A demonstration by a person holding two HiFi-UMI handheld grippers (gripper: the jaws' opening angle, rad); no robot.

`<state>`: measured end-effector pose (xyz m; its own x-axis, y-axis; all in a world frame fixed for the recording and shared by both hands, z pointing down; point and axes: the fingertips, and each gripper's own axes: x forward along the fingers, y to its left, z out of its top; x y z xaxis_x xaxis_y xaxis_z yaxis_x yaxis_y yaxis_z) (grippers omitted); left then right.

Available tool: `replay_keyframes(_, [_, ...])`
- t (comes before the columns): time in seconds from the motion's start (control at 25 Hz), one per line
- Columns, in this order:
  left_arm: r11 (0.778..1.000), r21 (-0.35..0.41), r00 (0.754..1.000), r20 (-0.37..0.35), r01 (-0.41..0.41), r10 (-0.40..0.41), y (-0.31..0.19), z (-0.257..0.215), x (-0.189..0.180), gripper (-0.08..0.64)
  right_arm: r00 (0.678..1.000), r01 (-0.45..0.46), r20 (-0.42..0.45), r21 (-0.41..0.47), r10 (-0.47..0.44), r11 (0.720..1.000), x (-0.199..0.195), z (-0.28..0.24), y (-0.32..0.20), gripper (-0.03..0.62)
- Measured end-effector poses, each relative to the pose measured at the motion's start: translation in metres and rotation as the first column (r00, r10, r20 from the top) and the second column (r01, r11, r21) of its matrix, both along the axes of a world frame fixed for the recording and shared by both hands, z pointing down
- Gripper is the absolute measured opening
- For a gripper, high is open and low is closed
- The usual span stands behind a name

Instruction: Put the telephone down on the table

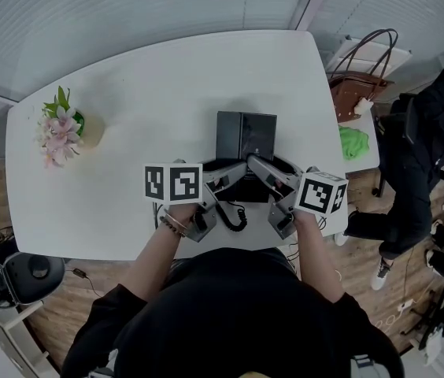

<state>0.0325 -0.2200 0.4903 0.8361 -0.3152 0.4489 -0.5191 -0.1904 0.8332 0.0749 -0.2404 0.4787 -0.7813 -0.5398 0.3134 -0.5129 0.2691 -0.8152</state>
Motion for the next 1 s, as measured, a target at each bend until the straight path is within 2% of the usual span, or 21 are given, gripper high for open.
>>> replay_keyframes(0.16, [0.999, 0.019, 0.997, 0.07, -0.033, 0.032, 0.002, 0.006, 0.0, 0.279, 0.997, 0.009, -0.074, 0.033, -0.006, 0.999, 0.003, 0.002, 0.0, 0.23])
replay_keyframes(0.32, [0.997, 0.045, 0.988, 0.143, -0.069, 0.062, 0.005, 0.01, 0.002, 0.285, 0.994, 0.006, -0.11, 0.043, -0.001, 0.999, 0.007, 0.004, 0.001, 0.232])
replay_keyframes(0.56, [0.996, 0.057, 0.985, 0.161, -0.072, 0.062, 0.004, 0.011, 0.002, 0.289, 0.995, -0.013, -0.101, 0.048, 0.018, 0.999, 0.009, 0.004, 0.0, 0.232])
replay_keyframes(0.84, [0.988, 0.11, 0.965, 0.252, -0.106, 0.076, 0.008, 0.015, 0.004, 0.321, 0.993, 0.001, -0.12, 0.058, 0.006, 0.998, 0.007, 0.003, 0.001, 0.24])
replay_keyframes(1.0, [0.987, 0.125, 0.962, 0.265, -0.105, 0.069, 0.008, 0.015, 0.002, 0.322, 0.991, 0.017, -0.134, 0.066, -0.008, 0.998, 0.005, 0.002, 0.002, 0.249])
